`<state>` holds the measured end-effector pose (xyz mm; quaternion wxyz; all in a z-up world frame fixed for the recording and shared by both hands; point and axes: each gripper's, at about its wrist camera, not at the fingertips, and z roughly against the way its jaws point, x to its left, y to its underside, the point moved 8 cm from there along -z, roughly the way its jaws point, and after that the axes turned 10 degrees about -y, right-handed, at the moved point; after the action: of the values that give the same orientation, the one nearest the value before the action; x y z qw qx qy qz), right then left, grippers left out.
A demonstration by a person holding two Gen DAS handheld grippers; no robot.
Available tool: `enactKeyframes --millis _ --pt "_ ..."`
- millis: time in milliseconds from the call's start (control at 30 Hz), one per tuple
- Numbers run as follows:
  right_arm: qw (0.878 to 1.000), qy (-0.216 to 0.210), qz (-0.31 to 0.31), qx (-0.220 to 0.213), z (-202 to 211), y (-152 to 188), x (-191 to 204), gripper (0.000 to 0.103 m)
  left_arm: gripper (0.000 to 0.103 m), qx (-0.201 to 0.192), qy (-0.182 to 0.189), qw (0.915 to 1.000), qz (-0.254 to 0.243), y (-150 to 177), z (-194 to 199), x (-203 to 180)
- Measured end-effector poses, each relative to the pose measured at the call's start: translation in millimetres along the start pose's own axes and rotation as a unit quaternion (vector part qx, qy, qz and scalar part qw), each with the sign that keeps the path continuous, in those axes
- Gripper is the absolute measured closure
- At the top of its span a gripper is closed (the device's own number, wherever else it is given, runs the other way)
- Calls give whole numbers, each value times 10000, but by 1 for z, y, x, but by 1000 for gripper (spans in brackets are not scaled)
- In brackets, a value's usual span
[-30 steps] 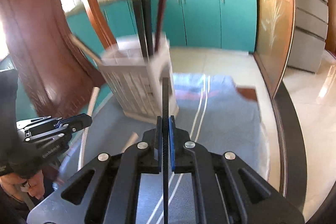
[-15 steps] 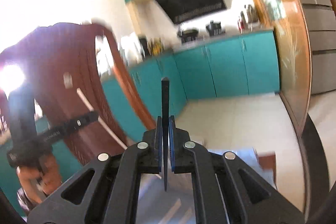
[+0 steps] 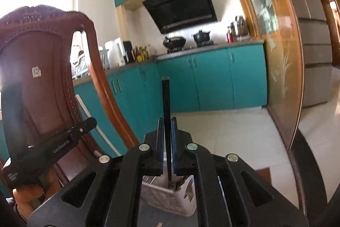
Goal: Organize utensils
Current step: 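Lift both chopsticks upright into the white holder and open both tools, then return both open tools to the last two light wood chopsticks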
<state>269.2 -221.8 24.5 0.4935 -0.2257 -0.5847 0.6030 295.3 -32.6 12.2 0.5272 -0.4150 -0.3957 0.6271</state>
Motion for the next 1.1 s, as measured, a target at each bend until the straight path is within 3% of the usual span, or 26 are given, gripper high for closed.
enactKeyframes --millis 67,200,367,467,533,633,733,833,933,1000,1100 --pt "10000 8 19 29 1 2 6 96 96 -25 -90 10000 -29 2 1 4" --pt "9992 111 351 -141 16 3 22 81 96 -73 -50 10000 -19 9 5 4" --pt "9978 -139 596 -245 48 20 41 74 92 -423 32 9991 26 21 28 10" --pt "9974 -16 629 351 50 63 43 74 90 -629 80 9980 20 29 39 16" --pt "9897 123 461 1347 27 118 31 74 90 -646 152 9978 -34 41 46 19" --pt "9619 173 -58 2730 -7 190 12 74 89 -375 136 9990 -200 71 50 26" --pt "9347 347 -362 3519 -27 240 1 74 80 176 37 9992 -357 101 37 27" --pt "9231 460 -369 3801 -35 260 2 74 75 822 -126 9948 -592 132 20 29" --pt "9251 524 -195 3755 -37 261 9 74 75 1300 -76 9898 -569 151 8 32" --pt "9268 553 -146 3713 -37 261 10 89 75 1399 -35 9886 -561 155 5 33" --pt "9311 579 -328 3588 -35 260 3 94 75 1363 -100 9883 -671 157 4 31"
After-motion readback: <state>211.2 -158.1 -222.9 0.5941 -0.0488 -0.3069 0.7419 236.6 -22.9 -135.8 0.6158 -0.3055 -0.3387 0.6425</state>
